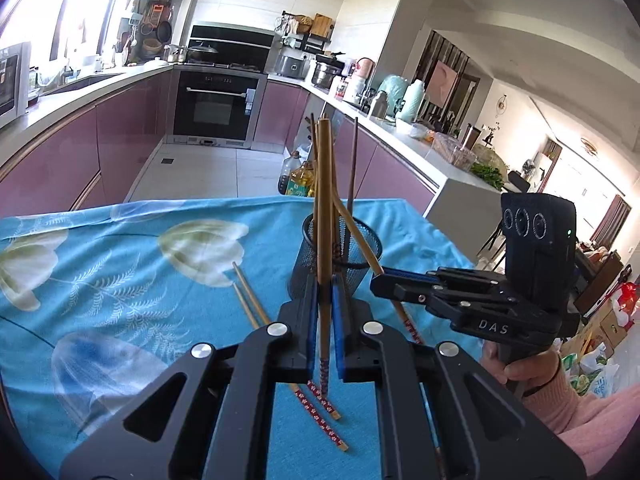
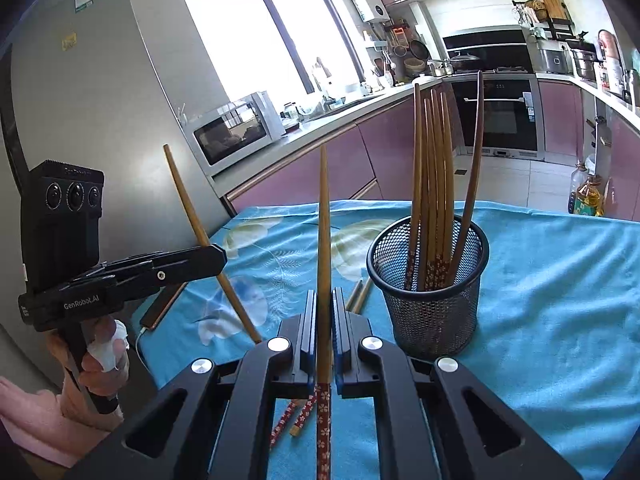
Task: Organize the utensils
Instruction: 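Lower both chopsticks down into the mesh cup with both grippers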
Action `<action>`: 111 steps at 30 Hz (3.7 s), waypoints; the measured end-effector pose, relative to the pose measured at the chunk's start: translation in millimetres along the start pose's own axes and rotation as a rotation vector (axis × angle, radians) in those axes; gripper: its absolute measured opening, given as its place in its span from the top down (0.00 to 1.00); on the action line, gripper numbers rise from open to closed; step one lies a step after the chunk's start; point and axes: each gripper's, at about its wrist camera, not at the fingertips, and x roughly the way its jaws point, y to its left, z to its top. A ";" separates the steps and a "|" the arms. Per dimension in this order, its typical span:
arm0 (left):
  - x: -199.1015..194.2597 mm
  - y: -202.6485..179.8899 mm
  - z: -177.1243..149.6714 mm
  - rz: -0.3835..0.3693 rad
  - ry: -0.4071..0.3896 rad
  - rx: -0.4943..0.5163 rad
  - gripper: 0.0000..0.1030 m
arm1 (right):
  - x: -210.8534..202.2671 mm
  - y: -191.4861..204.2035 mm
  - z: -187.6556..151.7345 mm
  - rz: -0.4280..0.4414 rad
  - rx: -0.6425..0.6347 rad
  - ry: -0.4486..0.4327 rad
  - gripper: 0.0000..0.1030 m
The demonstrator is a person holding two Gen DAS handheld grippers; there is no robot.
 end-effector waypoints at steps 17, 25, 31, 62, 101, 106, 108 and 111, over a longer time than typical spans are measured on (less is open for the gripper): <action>0.9 -16.9 43.2 -0.031 -0.062 0.013 0.93 | -36.7 -6.2 31.9 -0.064 -0.052 -0.122 0.94; 4.9 -22.6 50.1 -0.030 -0.066 0.023 0.93 | -45.3 -6.9 43.3 -0.077 -0.067 -0.148 0.94; 6.8 -25.3 53.5 -0.031 -0.071 0.033 0.93 | -49.4 -6.6 44.9 -0.083 -0.071 -0.157 0.94; 12.3 -40.0 57.5 -0.023 -0.078 0.079 0.93 | -52.6 -7.0 51.8 -0.087 -0.080 -0.172 0.94; 21.4 -59.6 84.4 0.016 -0.151 0.125 0.93 | -53.8 -4.0 74.1 -0.104 -0.111 -0.214 0.94; 35.7 -59.5 83.6 0.046 -0.124 0.130 0.93 | -44.8 -7.5 71.7 -0.117 -0.099 -0.194 0.94; 41.9 -57.8 82.8 0.053 -0.106 0.132 0.93 | -39.1 -11.9 72.4 -0.121 -0.088 -0.180 0.94; 51.5 -57.0 79.3 0.067 -0.078 0.137 0.93 | -31.6 -17.4 70.9 -0.130 -0.077 -0.158 0.94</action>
